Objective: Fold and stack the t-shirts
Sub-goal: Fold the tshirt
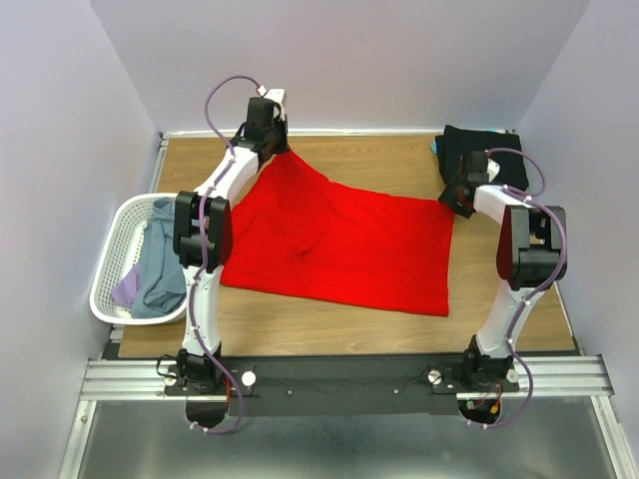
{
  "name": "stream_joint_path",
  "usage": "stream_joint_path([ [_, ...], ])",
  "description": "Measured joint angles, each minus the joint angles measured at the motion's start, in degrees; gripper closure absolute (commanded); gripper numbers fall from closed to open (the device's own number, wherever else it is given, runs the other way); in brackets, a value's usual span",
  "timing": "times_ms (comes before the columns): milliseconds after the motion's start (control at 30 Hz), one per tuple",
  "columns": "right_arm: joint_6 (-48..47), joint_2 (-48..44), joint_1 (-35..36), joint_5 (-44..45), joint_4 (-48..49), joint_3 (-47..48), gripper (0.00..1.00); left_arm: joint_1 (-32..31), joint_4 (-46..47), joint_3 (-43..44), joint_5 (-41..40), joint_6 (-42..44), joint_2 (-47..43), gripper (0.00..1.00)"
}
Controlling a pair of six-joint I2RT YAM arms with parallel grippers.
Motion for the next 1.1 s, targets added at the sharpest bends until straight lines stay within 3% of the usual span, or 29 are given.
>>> stream_joint_path([
  [633, -0.3, 2.7, -1.7, 0.4, 0.3, 2.7, 0.51, 0.0, 0.2, 0.0, 0.1, -0.6, 0.5, 1.0],
  [800, -0.3, 2.8, -1.7, 0.4, 0.4, 2.7, 0.68, 0.0, 0.2, 0.0, 0.1, -1.0, 0.7, 1.0],
  [967, -0.3, 2.9, -1.7, 0.3, 0.3, 2.7, 0.76, 0.0, 0.3, 0.0, 0.2, -1.1, 0.7, 1.0],
  [1100, -0.2, 2.9, -1.7, 0.2, 0.3, 2.6, 0.91, 0.0, 0.5, -0.1, 0.3, -1.5, 0.7, 1.0],
])
